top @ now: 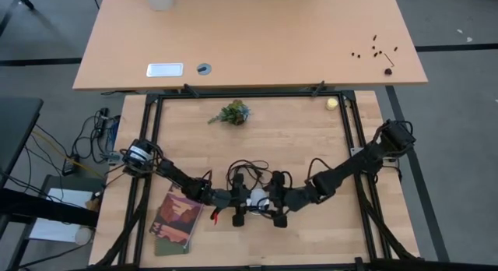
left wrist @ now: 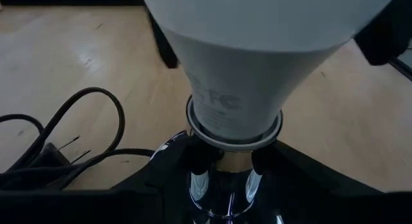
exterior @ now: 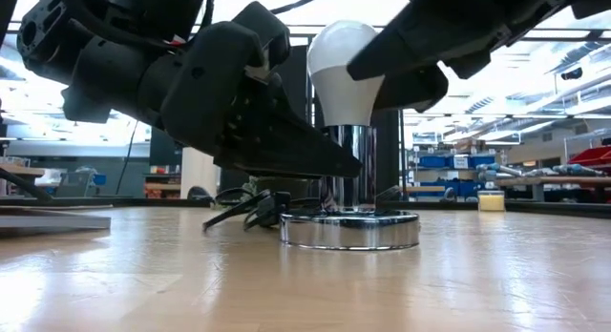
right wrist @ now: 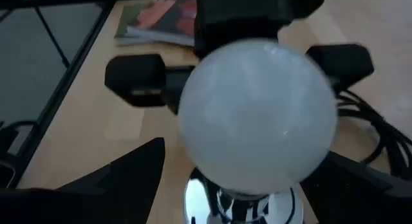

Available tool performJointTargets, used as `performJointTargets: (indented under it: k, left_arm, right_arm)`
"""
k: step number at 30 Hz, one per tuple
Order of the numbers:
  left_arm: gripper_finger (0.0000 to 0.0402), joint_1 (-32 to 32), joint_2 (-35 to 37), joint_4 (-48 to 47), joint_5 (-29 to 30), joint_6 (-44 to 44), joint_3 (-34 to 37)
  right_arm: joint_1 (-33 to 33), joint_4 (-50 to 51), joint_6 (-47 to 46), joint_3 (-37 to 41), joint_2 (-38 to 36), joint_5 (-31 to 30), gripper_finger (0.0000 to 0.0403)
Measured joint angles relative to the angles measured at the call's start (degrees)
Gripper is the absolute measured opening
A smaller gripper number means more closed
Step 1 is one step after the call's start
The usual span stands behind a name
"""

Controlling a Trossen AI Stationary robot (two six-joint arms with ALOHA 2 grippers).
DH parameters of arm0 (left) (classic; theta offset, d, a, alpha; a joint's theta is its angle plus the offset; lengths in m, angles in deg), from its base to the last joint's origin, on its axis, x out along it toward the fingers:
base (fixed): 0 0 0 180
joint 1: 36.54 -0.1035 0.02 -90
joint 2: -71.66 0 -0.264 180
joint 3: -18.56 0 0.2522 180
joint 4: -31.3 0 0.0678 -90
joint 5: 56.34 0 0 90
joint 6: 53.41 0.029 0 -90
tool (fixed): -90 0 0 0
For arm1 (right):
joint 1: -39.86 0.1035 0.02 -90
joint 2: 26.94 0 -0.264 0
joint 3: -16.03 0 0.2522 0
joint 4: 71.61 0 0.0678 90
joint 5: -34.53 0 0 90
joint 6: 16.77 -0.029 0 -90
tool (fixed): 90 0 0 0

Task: Screw lightbulb
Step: Insert the white lightbulb into the lamp socket

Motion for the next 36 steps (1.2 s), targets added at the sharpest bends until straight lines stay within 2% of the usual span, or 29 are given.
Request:
performJointTargets:
  k: [7, 11, 15, 19, 25, 32, 36]
  left_arm:
    - [0.0188, 0.1, 0.0, -0.3, 4.5, -1.7, 0.0]
    - [0.0188, -0.3, 0.0, -0.4, 6.5, -1.8, 0.0]
    - [0.0188, -0.2, 0.0, -0.3, 5.0, -1.5, 0.1]
    - [0.0188, -0.2, 0.0, -0.1, 2.0, -0.2, 0.0]
    - [0.0188, -0.2, 0.0, 0.0, -0.3, 0.0, 0.0]
    - [0.0188, -0.2, 0.0, 0.4, -1.8, 0.0, 0.0]
    - [0.0188, -0.1, -0.1, 1.4, -1.9, 0.0, 0.1]
  right_arm:
    - [5.3, 1.9, -8.7, 0.1, 0.0, -1.8, 0.0344]
    - [8.5, 2.7, -7.7, 0.0, -0.4, -5.1, 0.0344]
    - [6.2, 15.2, -5.5, -3.0, -2.9, -6.5, 0.0344]
    - [2.0, 31.3, -3.0, -8.9, -3.3, -1.8, 0.0344]
    - [-2.9, 34.2, 4.9, -13.8, -2.8, 7.8, 0.0344]
    - [-4.2, 42.2, 12.7, -18.9, -2.6, 11.5, 0.0344]
    - [-4.2, 51.1, 14.3, -23.9, 0.3, 11.7, 0.0344]
